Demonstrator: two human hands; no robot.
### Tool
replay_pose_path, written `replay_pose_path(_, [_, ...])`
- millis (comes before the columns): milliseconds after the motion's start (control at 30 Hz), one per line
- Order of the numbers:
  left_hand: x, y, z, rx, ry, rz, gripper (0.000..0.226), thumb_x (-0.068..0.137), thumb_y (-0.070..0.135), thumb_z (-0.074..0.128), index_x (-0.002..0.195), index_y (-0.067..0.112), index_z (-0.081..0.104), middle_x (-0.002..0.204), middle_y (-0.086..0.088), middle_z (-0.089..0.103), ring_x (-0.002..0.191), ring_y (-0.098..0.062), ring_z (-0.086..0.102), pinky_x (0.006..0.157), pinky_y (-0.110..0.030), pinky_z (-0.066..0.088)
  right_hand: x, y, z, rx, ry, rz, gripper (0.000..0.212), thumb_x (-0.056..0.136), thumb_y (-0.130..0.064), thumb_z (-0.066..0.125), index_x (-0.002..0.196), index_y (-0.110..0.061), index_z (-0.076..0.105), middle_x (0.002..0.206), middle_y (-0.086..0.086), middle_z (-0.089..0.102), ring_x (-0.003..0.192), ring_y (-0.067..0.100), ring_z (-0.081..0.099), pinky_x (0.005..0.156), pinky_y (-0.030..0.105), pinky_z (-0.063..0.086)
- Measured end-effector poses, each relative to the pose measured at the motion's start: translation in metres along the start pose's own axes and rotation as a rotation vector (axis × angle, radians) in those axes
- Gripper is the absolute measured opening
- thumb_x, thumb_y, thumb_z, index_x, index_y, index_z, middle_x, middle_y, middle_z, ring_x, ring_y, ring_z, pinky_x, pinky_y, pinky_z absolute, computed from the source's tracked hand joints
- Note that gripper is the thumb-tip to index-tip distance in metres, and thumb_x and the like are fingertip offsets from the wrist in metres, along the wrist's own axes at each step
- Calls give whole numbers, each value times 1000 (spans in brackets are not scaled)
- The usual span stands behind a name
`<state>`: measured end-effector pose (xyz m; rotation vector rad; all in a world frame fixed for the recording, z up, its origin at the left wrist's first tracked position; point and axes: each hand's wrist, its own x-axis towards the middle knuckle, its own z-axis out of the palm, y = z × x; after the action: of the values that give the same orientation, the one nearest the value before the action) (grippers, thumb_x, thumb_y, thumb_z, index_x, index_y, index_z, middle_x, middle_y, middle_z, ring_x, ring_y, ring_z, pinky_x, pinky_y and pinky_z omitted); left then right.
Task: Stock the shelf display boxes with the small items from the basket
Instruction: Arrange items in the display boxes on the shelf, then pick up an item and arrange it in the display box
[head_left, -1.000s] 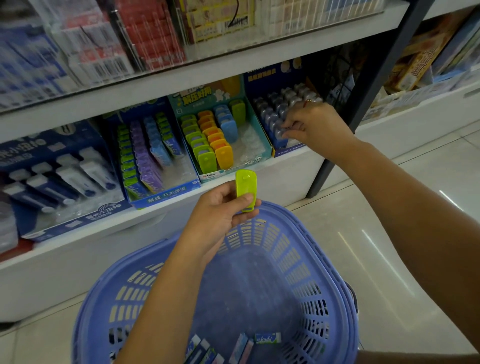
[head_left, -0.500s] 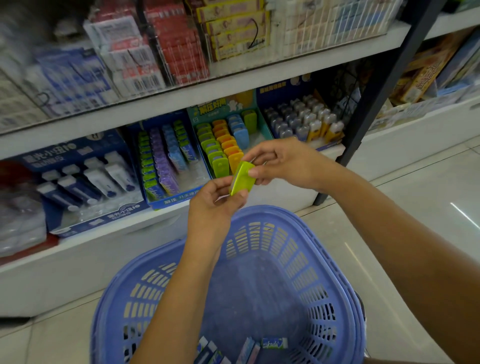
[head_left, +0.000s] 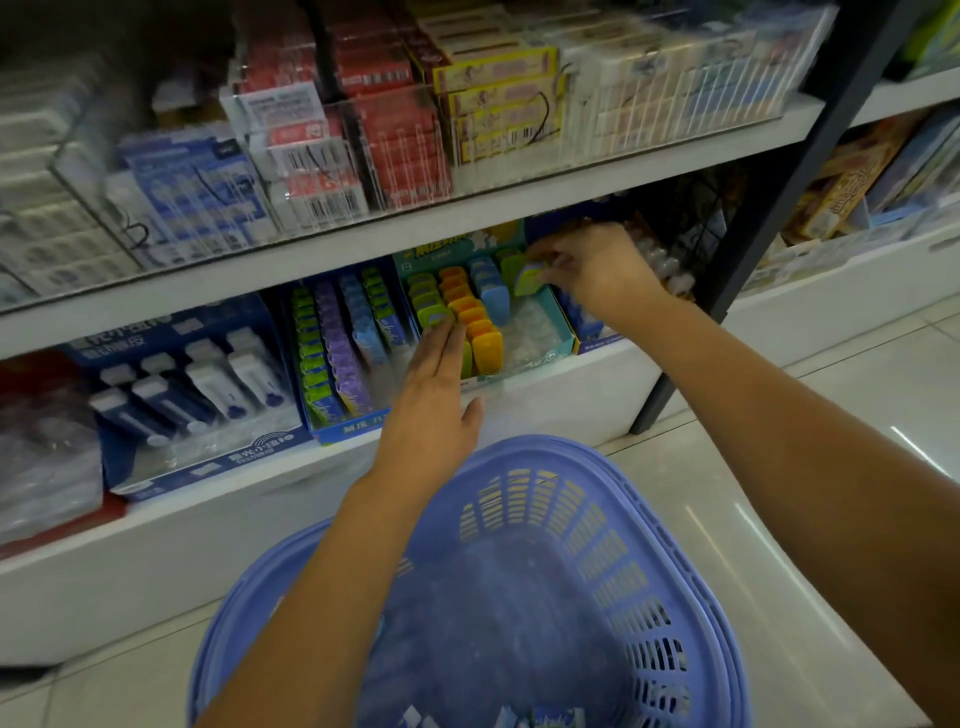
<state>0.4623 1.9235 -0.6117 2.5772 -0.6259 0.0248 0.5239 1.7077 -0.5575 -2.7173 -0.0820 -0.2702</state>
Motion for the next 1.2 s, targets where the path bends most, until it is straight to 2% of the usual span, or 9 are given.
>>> replay_pose_path(133, [-2,-7,5,-23,6,26,79,93,19,55,152,19,3,160,5,-4,147,-12,-3,115,-21,5,21,0,12,-224,-156,-42,34,96,-24,52,128,-21,58,137,9,54,123,29,49,99,29,38])
replay_pose_path(367, [-1,-12,12,-61,35,46,80,93,20,55,152,21,2,160,7,-5,146,-9,-5,112,-18,3,33,1,13,-210,-175,-86,32,95,-22,54,125,-14,63,135,11,55,125,28,48,99,22,33])
replay_pose_path(500, [-1,-14,14,-74,39,56,80,93,20,55,152,21,1,160,8,-6,146,-8,-6,113,-17,2,32,-1,23,-318,-112,-119,29,94,-22,52,116,-12,68,130,16,57,120,35,50,101,34,41])
replay_pose_path(633, [-2,-14,12,-91,35,62,80,93,19,55,152,21,3,160,9,-6,146,-8,-6,113,-18,4,28,5,33,-328,-43,-81,33,97,-19,46,124,-8,61,136,13,51,128,29,44,102,32,39])
replay_pose_path(767, [-1,-11,9,-78,13,50,79,93,19,55,152,19,2,160,7,-5,147,-9,-5,113,-19,4,16,3,31,-432,-76,-90,40,96,-5,45,131,-19,56,137,10,49,132,31,34,103,34,38])
replay_pose_path(867, [0,-10,5,-74,-33,28,80,93,20,55,152,19,0,160,6,-8,147,-11,-6,115,-23,4,15,-3,24,-476,-128,-8,46,90,0,47,132,-16,54,135,11,50,132,32,32,104,39,40])
replay_pose_path(1000, [4,-9,-4,-58,-148,-9,82,94,22,55,152,18,-2,159,4,-11,147,-14,-7,116,-26,5,12,-23,21,-592,-211,107,40,87,-8,52,126,-11,55,127,14,53,129,31,33,97,41,42])
replay_pose_path(1100, [3,-4,-17,-78,-218,-26,82,94,21,55,152,15,-2,159,1,-11,147,-16,-7,118,-28,5,8,-35,17,-594,-327,185,39,90,-14,50,128,-13,51,134,13,48,130,31,32,99,42,37])
replay_pose_path(1200, [-15,1,-23,-163,-84,8,70,95,18,54,152,14,13,160,0,4,147,-16,6,117,-27,13,-13,-42,18,-515,-302,180,47,93,-19,46,139,-11,36,145,14,35,131,35,30,106,44,32])
